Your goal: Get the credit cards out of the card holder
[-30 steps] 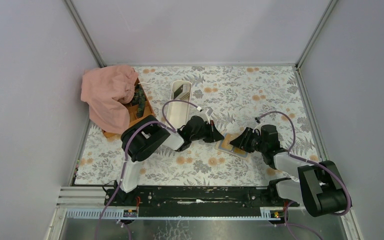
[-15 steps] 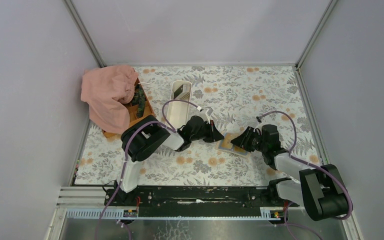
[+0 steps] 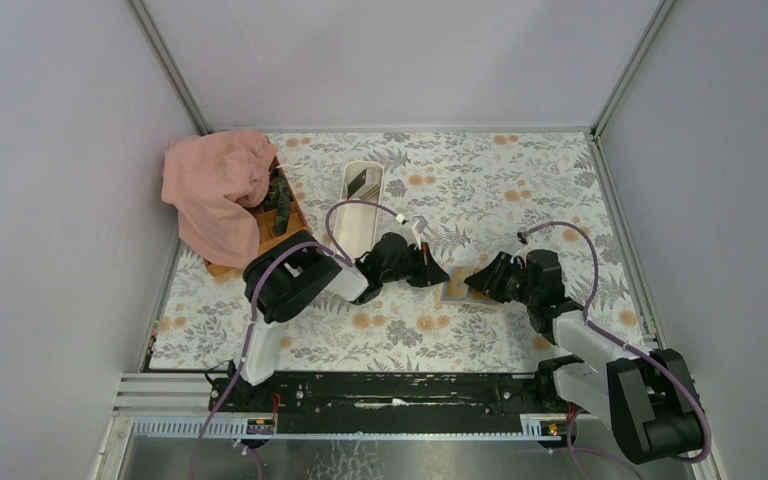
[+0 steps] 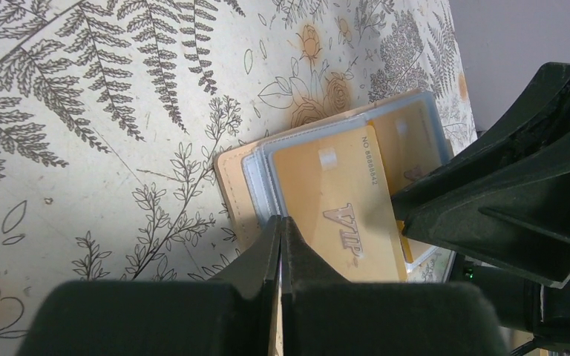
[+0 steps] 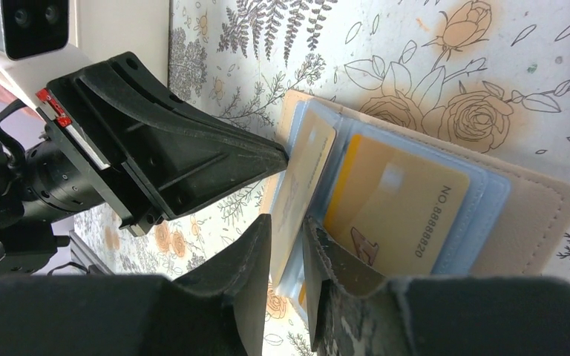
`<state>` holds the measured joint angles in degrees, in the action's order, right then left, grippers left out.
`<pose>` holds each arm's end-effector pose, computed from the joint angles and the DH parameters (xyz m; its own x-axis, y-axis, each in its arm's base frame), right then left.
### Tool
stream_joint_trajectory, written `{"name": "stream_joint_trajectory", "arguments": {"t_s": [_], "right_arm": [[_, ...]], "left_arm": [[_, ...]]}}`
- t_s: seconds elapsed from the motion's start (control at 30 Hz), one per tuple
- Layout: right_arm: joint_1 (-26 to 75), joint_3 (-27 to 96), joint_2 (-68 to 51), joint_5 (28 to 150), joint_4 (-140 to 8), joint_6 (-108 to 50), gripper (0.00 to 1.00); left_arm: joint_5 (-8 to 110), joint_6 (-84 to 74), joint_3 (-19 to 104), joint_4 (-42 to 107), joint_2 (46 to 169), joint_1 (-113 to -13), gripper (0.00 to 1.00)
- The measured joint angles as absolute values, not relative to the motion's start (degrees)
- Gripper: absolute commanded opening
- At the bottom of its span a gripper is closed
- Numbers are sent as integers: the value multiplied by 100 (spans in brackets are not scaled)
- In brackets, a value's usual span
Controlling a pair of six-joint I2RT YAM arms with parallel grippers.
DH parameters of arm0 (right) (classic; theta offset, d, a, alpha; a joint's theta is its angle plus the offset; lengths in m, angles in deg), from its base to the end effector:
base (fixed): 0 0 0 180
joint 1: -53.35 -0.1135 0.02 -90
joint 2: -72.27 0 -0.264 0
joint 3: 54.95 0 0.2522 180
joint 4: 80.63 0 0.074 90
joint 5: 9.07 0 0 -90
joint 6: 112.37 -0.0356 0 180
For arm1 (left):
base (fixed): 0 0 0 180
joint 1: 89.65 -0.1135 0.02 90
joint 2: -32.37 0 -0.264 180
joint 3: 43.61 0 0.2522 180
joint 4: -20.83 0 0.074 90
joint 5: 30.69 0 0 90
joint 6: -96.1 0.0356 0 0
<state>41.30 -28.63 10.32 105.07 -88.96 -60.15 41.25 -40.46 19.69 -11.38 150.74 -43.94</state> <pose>0.1881 0.0550 0.1507 -0.6890 0.4246 -0.5874 -0.1567 0.7041 0.6926 0.2639 -0.2863 0.0971 -0.8255 -0.1424 -0.5461 0.4081 0.5178 -0.7519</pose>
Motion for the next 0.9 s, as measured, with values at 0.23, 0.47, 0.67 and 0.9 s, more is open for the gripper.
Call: {"name": "stream_joint_trajectory", "arguments": {"t_s": [0.23,0.47,0.67,0.9], "right_arm": [[4130,-2863,1204,10411,-8762,-5983,29],[4130,-2870,1292,10387,-8647,-5941,29],[4134,-2896,957,10396,-8898,-5967,29],[4143,-2920,339,10481,-9339,-6066,29]], "left_arm": [[4055,-4064,1927,-1261,15111,-4394,0],[4002,-4073,1916,-1302,15124,-4394,0],[4002,-4073,1916,-1320,15135,-4402,0],[4009,-4073,1916,-1344,15135,-4433,0]]}}
